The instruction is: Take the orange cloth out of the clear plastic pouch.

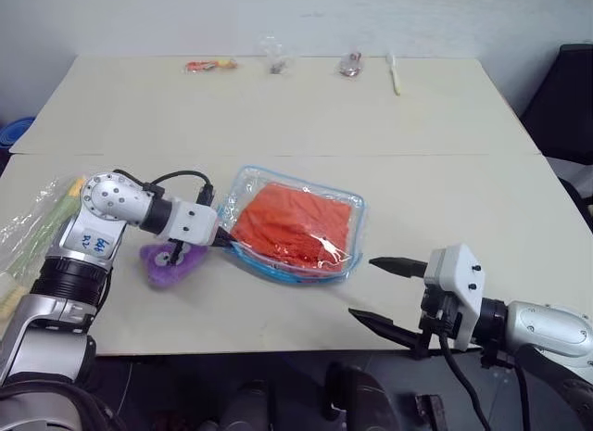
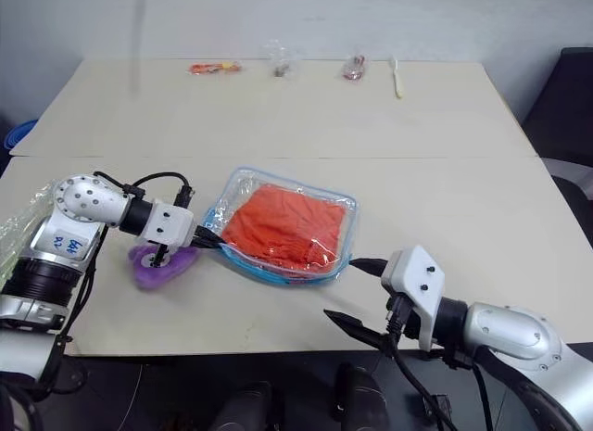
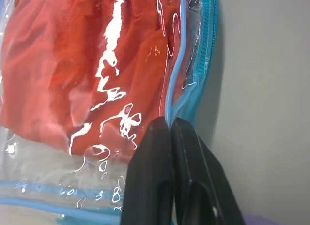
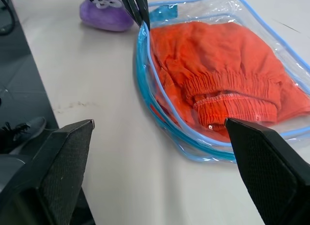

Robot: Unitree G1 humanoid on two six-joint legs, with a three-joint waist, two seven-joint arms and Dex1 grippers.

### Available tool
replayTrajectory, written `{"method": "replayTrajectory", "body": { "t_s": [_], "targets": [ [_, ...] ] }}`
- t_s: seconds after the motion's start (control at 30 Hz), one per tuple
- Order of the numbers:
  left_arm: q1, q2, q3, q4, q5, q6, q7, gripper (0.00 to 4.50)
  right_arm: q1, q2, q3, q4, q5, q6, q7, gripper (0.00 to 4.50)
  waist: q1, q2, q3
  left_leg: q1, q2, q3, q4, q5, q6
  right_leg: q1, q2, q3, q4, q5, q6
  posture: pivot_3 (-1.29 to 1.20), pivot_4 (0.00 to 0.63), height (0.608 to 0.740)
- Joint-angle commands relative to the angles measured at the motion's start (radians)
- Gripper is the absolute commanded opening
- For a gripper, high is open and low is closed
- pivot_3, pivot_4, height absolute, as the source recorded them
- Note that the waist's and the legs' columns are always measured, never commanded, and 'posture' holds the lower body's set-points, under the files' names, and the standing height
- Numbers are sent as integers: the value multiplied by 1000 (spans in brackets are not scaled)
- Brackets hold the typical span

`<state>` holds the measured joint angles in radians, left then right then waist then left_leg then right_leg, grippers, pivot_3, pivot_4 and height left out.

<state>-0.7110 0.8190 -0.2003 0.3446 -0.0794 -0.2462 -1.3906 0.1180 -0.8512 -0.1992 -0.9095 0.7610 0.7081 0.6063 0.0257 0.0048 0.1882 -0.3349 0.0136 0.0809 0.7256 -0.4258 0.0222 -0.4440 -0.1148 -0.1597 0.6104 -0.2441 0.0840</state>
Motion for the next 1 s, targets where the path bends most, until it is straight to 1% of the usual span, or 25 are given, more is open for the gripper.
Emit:
{"method": "replayTrajectory", "body": {
  "t_s": [0.03,0.13,0.23,0.3,0.33,0.57,0.6,0.7,0.83,0.9,1.0],
  "targets": [
    [45,4,51,-133,-87,156,12,13,17,-1,17,-40,-49,-29,-11,4500,-1,0,0,0,0,0,0,0,0,0,0,0,0,0,0,0,150,740],
    [90,6,79,-232,-122,270,46,13,31,5,39,-46,-94,-49,-16,4500,1,0,0,0,0,0,0,0,0,0,0,0,0,0,0,0,150,740],
    [113,-23,105,-313,-132,385,143,0,42,14,70,-40,-162,-75,-32,3841,1,0,0,0,0,-1,1,0,0,0,0,0,0,0,0,0,150,740],
    [117,-43,118,-351,-138,446,193,0,49,16,94,-34,-209,-95,-37,3241,3,0,0,0,0,-1,1,0,0,0,-1,0,0,0,0,0,150,740],
    [118,-52,124,-371,-146,475,213,0,51,18,106,-32,-228,-105,-38,2809,3,0,0,0,0,-1,1,0,0,0,-1,0,0,0,0,0,150,740],
    [137,-124,146,-519,-180,639,351,0,-6,61,238,7,-397,-152,-87,281,0,0,0,0,0,-1,1,0,0,0,0,0,0,0,0,0,150,740],
    [141,-131,142,-542,-185,664,364,0,-25,71,256,16,-418,-148,-98,48,0,0,0,0,0,-1,1,0,0,0,-1,1,0,0,0,0,150,740],
    [150,-144,124,-587,-185,695,385,0,-90,83,316,54,-493,-168,-101,48,-1,0,0,0,0,-2,1,0,0,0,-1,1,0,0,0,0,150,740],
    [143,-162,95,-605,-178,715,403,0,-220,114,440,167,-629,-219,-103,48,-2,0,0,0,0,-1,1,0,0,0,0,1,1,0,0,0,150,740],
    [137,-162,92,-600,-177,714,402,0,-264,131,486,217,-685,-243,-101,405,-1,0,0,0,0,-1,1,0,0,0,0,0,0,0,0,0,150,740],
    [134,-162,89,-595,-172,712,408,0,-297,148,525,265,-761,-276,-108,1221,-1,0,0,0,0,-1,1,0,0,0,0,0,0,0,0,0,150,740]
  ]
}}
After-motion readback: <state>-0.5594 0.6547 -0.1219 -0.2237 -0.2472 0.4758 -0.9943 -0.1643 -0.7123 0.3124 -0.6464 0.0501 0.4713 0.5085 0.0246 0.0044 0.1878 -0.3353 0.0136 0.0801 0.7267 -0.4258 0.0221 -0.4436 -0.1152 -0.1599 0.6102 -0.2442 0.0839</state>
